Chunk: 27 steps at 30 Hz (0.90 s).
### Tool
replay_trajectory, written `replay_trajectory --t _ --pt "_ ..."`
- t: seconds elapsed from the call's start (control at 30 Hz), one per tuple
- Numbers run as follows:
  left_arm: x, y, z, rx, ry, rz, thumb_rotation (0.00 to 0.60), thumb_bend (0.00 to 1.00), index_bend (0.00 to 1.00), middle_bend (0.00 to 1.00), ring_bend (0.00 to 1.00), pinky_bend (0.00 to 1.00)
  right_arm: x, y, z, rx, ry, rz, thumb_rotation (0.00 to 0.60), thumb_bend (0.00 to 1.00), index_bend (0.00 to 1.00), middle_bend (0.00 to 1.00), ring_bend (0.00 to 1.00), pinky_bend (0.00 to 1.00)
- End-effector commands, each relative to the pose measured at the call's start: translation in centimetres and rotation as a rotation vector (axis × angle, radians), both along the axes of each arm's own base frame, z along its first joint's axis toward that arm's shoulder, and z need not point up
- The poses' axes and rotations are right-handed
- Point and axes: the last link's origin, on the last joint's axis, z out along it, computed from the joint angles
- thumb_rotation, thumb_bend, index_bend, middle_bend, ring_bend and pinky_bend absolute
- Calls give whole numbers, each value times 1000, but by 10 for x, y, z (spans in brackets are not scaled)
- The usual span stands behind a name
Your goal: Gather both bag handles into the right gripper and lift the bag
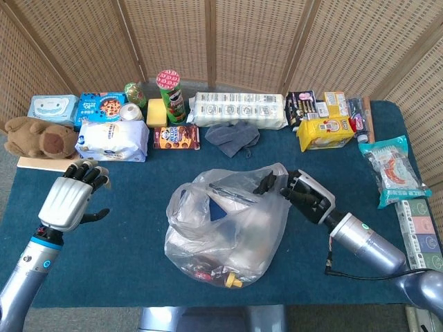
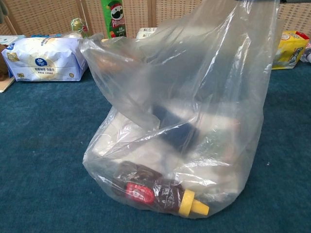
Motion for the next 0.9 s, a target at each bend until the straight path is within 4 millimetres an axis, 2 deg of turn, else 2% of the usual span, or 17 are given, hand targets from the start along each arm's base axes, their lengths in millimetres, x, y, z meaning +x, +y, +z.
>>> replay_trajectory --t 0.03,0.33,0.9 --pt "0 1 0 -4 -2 0 473 114 440 317 186 171 6 3 -5 -51 -18 -67 401 161 475 424 298 175" --pt "-2 3 -3 -17 -6 1 473 113 438 318 186 171 6 3 -9 -114 85 -22 383 161 445 396 254 103" --pt "1 5 -4 -24 -4 -11 470 113 434 317 186 171 3 1 -15 -270 308 96 361 161 420 369 213 55"
